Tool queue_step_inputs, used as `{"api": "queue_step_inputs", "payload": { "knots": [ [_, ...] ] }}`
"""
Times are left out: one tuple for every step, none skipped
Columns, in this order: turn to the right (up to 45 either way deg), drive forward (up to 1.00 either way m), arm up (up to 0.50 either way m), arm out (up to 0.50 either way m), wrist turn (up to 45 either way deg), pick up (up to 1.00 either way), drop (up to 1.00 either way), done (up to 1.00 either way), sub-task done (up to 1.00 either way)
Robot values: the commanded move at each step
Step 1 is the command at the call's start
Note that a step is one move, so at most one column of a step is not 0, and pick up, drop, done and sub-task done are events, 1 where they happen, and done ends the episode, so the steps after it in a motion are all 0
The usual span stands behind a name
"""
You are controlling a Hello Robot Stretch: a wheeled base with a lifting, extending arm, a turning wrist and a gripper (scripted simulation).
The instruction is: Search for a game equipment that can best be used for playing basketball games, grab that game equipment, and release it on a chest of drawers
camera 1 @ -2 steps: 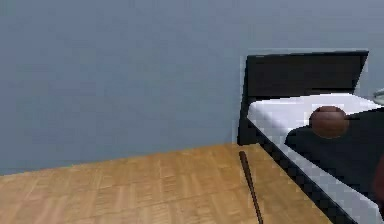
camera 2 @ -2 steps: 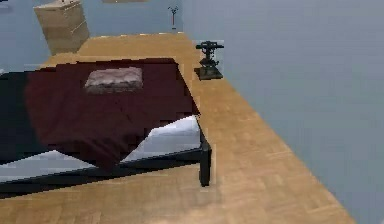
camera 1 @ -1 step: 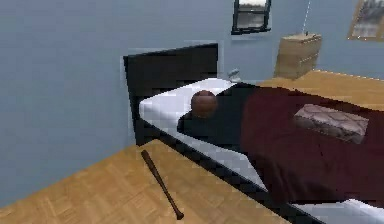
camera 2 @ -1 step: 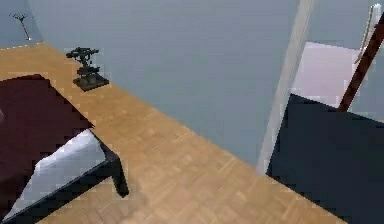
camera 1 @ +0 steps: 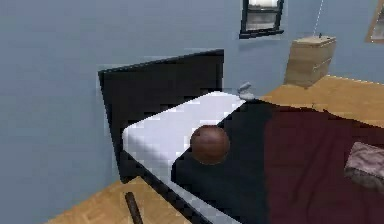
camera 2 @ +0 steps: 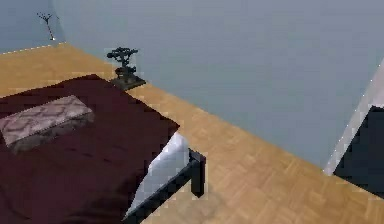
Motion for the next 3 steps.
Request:
{"api": "queue_step_inputs", "payload": {
  "knots": [
    [-45.0,0.0,0.0,0.0,0.0,0.0,0.0,0.0,0.0],
    [-36.0,0.0,0.0,0.0,0.0,0.0,0.0,0.0,0.0],
    [45.0,0.0,0.0,0.0,0.0,0.0,0.0,0.0,0.0]
  ]
}}
